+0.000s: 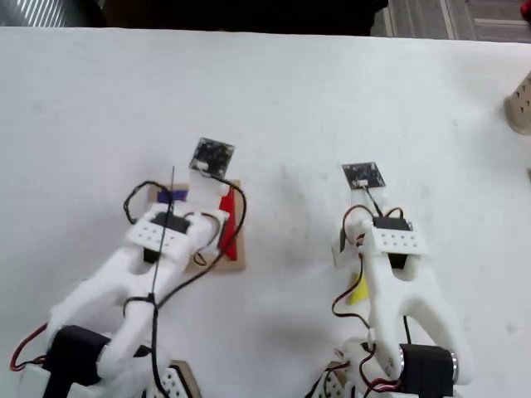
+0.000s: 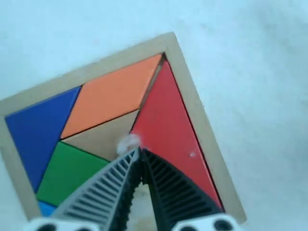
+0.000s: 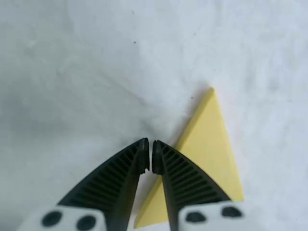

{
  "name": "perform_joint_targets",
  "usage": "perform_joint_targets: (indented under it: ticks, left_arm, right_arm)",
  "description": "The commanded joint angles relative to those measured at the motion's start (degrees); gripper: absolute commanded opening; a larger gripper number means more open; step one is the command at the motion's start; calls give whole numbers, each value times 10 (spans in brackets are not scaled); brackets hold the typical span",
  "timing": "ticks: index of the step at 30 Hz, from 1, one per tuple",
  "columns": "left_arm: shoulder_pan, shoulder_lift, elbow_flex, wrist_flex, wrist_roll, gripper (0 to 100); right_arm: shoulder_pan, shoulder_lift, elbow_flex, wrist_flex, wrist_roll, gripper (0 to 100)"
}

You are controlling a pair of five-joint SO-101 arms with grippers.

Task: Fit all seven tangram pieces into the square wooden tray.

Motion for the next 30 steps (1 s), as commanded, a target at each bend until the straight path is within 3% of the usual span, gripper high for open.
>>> perform_joint_targets:
  ticks: [1, 6, 14, 22, 30]
  left_arm:
    - [8, -1, -33, 5, -5, 23]
    - [-15, -64, -20, 16, -3, 23]
    - [25, -220, 74, 51, -7, 23]
    - [16, -158, 34, 158, -67, 23]
    - [15, -26, -9, 103, -63, 23]
  right_arm:
    - [-6, -21, -3, -4, 4, 18]
    - [-7, -21, -3, -5, 5, 18]
    - [-7, -21, -3, -7, 5, 18]
    - [-5, -21, -3, -7, 4, 18]
    - [-7, -21, -3, -7, 4, 18]
